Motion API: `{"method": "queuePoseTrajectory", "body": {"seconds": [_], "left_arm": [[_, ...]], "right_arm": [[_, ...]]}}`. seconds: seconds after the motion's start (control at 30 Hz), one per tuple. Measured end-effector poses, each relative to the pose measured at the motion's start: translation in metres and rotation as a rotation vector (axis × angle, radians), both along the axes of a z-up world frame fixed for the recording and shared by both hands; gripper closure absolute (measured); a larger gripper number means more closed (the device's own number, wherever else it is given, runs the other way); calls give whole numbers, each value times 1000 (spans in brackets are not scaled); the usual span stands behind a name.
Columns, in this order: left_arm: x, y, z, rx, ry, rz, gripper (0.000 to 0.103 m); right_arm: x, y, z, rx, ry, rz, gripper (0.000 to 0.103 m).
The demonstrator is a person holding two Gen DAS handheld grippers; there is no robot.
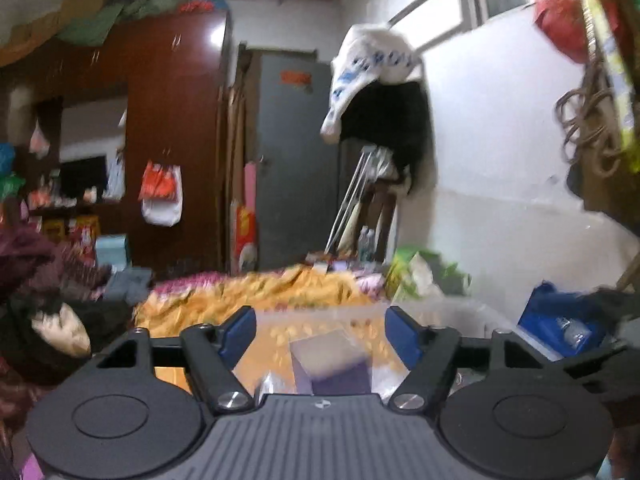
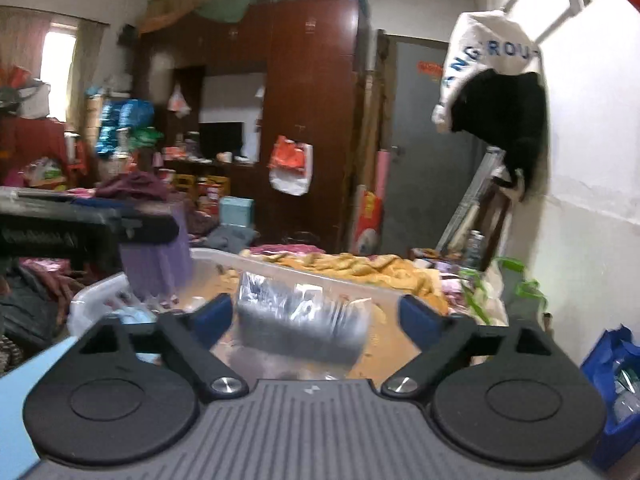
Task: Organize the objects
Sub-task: 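Carry both items over the basket and open both grippers to release them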
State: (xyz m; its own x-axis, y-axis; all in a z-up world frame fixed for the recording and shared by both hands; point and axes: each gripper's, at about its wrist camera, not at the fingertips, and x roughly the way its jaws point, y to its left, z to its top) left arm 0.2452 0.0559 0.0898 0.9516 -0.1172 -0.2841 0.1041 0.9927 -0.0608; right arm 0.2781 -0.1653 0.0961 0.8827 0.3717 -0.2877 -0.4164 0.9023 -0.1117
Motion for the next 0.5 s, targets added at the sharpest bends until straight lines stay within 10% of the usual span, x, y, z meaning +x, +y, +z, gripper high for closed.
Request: {"method": "queuePoseTrajectory", "body": {"seconds": [0.23, 0.5], "left_arm": [[-89, 25, -25, -57, -49, -61, 9], [-78, 42, -95, 17, 226, 9, 8]], "right_arm": [[-64, -52, -18, 130, 20, 74, 0], [-67, -73, -70, 236, 168, 103, 0]]}}
